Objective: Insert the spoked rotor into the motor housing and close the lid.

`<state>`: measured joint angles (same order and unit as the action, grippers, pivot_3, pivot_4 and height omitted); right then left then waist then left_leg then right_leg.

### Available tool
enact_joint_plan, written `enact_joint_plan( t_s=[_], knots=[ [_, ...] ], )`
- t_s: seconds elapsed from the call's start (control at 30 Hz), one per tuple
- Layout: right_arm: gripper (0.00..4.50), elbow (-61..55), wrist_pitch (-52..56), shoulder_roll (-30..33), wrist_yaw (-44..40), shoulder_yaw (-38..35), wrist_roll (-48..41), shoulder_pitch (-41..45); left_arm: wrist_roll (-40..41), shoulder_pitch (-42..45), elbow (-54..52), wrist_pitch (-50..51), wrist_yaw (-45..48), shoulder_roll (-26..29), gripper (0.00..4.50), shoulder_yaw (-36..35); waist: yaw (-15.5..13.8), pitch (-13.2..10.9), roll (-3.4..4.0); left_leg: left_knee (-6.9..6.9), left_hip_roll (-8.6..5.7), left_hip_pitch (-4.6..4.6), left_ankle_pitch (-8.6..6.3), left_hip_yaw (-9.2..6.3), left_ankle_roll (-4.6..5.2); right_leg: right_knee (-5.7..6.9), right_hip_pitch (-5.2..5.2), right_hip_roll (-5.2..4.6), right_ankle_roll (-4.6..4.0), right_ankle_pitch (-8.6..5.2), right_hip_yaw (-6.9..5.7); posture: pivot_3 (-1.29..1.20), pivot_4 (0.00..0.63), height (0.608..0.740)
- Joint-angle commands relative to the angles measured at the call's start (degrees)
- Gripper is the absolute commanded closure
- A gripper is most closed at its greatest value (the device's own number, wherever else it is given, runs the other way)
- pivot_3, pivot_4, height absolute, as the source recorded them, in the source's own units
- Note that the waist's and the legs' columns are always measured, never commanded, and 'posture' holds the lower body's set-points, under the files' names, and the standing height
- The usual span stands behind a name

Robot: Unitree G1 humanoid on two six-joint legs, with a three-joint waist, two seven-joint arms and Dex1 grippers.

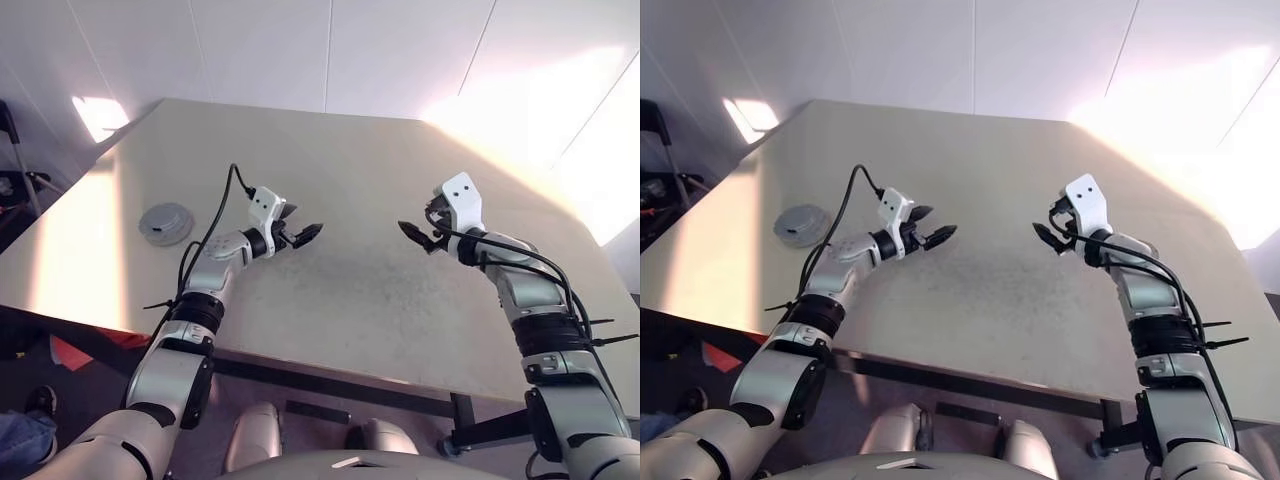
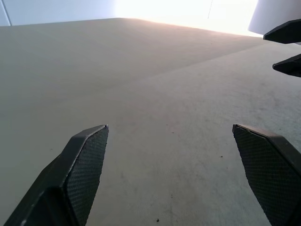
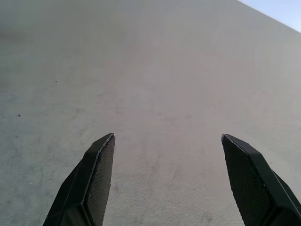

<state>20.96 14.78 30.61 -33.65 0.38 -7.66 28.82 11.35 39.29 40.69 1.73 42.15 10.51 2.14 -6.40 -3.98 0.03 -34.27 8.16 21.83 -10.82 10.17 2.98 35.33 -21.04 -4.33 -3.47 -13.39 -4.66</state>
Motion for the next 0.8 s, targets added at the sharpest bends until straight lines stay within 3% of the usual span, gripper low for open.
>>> enact_joint_plan(
  t_s=[0.03, 0.8],
  knots=[
    [0.41, 0.47, -1.92, 0.1, 0.83, -1.65, 0.56, 2.27, -0.02, 1.14, -1.99, -0.97, -0.32, -0.07, 0.03, -0.87, 0.0, 0.0, 0.0, 0.0, 0.0, 0.0, 0.0, 0.0, 0.0, 0.0, 0.01, 0.0, 0.0, 0.0, 0.0, 0.0, 0.0, 0.74],
    [0.41, 4.27, -3.37, -1.69, 2.47, -2.04, 0.96, 3.93, -0.19, 2.63, -1.25, -1.54, -2.02, -0.99, 0.03, -1.68, 0.1, -0.01, 0.01, 0.0, 0.0, 0.02, 0.0, 0.0, 0.0, 0.0, -0.02, 0.0, 0.0, 0.0, 0.0, 0.0, 0.0, 0.74]
  ],
)
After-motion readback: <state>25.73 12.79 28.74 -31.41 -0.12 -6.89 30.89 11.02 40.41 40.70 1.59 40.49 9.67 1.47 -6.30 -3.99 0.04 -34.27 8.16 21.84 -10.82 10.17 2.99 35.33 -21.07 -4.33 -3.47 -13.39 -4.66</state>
